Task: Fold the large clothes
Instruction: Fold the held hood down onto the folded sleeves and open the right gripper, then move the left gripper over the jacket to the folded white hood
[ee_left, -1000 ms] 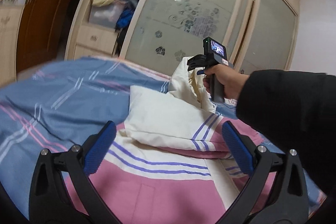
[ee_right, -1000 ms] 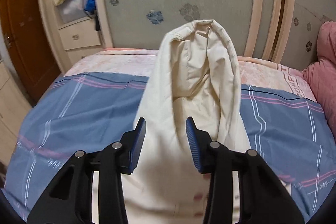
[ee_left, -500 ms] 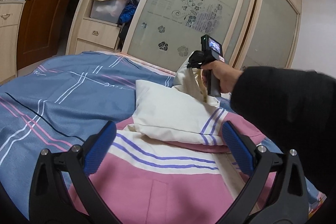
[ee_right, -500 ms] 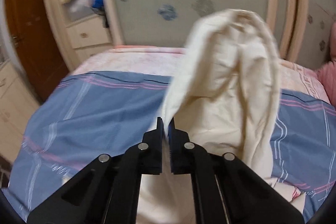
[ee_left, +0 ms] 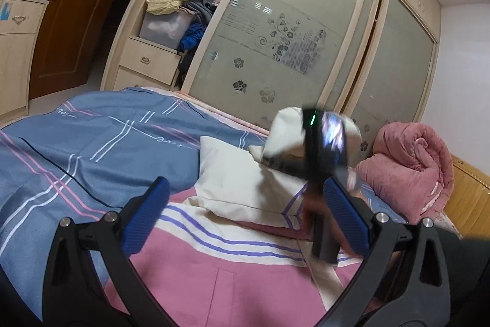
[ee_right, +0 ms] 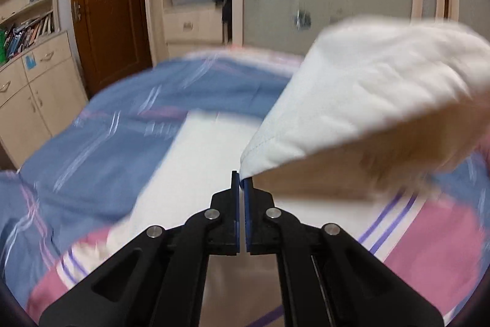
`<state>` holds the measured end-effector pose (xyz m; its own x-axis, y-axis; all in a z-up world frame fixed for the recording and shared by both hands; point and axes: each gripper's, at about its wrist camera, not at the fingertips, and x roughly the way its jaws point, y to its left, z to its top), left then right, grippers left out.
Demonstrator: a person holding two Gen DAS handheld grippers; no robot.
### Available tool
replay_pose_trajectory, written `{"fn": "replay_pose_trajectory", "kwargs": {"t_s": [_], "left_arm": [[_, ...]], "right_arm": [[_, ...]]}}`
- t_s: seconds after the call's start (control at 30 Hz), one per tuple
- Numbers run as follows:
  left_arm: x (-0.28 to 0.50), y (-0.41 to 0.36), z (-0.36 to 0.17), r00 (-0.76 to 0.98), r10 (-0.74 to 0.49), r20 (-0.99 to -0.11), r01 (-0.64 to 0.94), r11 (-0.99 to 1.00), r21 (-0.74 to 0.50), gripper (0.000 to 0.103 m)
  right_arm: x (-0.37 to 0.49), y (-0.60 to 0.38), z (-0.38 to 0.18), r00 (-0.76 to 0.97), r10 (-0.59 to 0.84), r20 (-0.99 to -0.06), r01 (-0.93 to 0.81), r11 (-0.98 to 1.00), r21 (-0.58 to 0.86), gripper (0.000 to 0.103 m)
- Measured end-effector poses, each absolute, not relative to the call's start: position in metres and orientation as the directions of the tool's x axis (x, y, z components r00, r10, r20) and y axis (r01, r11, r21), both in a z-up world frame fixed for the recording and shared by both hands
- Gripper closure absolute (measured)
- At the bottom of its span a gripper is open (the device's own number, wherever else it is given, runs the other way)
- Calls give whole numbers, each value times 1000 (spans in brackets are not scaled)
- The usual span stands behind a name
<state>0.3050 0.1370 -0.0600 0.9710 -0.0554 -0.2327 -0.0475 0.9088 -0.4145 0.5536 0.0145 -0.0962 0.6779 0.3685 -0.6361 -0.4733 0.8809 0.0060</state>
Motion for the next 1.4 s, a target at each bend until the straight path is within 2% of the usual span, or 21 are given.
{"fn": "replay_pose_trajectory", "kwargs": {"t_s": [0.13, 0.2, 0.23, 0.27, 0.33, 0.43, 0.57, 0.67, 0.77, 0.9, 1.1, 1.2, 1.4], "left_arm": [[300, 136, -59, 970, -52, -238, -51, 912, -406, 2], [297, 135, -58, 969, -55, -240, -49, 913, -404, 2], [295, 134, -58, 969, -58, -239, -45, 913, -405, 2], [294, 134, -57, 969, -58, -239, -45, 913, -405, 2], [292, 133, -57, 970, -61, -237, -42, 913, -407, 2], [288, 132, -54, 971, -67, -229, -33, 912, -408, 2], [281, 128, -49, 973, -76, -216, -18, 916, -401, 2], [276, 123, -47, 971, -92, -222, -2, 921, -390, 2], [269, 110, -45, 968, -111, -227, 25, 936, -352, 2], [259, 91, -40, 965, -133, -227, 62, 953, -296, 2], [247, 57, -40, 959, -166, -231, 118, 972, -205, 2], [245, 40, -43, 958, -166, -234, 131, 979, -158, 2], [262, 24, -57, 939, -172, -299, 130, 979, -157, 2]], "right_arm": [[546, 16, -136, 614, 372, -696, -454, 888, 74, 103], [541, 13, -135, 625, 375, -685, -435, 896, 93, 99], [538, 12, -131, 637, 368, -678, -428, 900, 87, 86], [534, 10, -127, 644, 365, -672, -421, 903, 86, 50], [519, 1, -117, 671, 370, -643, -398, 911, 109, 1], [466, -37, -93, 752, 417, -510, -386, 906, 172, 1], [389, -106, -74, 821, 387, -420, -332, 922, 200, 1], [321, -162, -53, 884, 298, -360, -264, 954, 141, 1], [242, -211, -33, 956, 129, -264, -138, 990, -15, 1], [177, -255, -34, 984, -15, -179, 3, 998, -66, 1], [131, -277, -72, 985, -101, -141, 75, 982, -176, 1], [130, -270, -83, 975, -142, -171, 98, 964, -246, 1], [124, -270, -85, 977, -150, -152, 104, 957, -272, 1]]}}
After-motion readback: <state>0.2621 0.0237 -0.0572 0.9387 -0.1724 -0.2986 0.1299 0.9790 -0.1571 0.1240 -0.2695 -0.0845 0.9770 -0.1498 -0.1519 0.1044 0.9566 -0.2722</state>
